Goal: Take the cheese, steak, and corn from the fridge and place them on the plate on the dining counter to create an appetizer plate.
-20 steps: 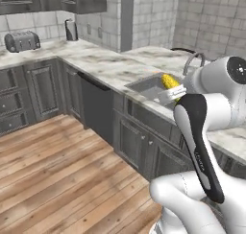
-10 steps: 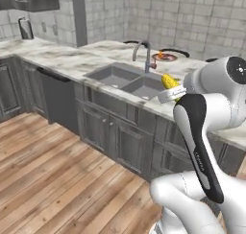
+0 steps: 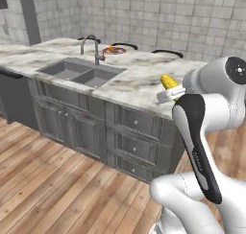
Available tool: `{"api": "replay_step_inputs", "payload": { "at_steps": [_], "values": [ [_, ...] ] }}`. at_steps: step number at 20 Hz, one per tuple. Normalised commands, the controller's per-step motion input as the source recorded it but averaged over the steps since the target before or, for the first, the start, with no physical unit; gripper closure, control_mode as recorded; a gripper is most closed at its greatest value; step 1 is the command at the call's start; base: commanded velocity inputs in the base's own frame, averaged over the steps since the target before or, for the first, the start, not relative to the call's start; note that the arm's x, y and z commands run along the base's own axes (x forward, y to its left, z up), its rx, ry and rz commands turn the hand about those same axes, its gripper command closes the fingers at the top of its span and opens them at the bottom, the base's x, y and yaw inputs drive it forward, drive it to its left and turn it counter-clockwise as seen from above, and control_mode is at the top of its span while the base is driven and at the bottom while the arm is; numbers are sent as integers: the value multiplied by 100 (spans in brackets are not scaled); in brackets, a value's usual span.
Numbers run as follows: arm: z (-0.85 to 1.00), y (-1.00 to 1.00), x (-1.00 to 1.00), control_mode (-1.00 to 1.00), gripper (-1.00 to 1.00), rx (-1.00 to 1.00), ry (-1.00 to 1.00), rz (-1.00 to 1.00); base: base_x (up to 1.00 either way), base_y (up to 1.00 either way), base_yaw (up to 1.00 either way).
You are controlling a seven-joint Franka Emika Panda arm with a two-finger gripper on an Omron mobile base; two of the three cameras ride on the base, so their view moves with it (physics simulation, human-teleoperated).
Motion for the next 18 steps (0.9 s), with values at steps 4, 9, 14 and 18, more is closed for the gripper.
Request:
{"api": "replay_step_inputs", "payload": {
  "at_steps": [4, 9, 14, 18],
  "values": [
    [0, 0, 0, 100, 100, 0, 0, 0, -50, -100, -33],
    [0, 0, 0, 100, 100, 0, 0, 0, -29, -100, -30],
    [0, 0, 0, 100, 100, 0, 0, 0, 11, -100, -23],
    [0, 0, 0, 100, 100, 0, 0, 0, 95, -94, -17]
  ]
}}
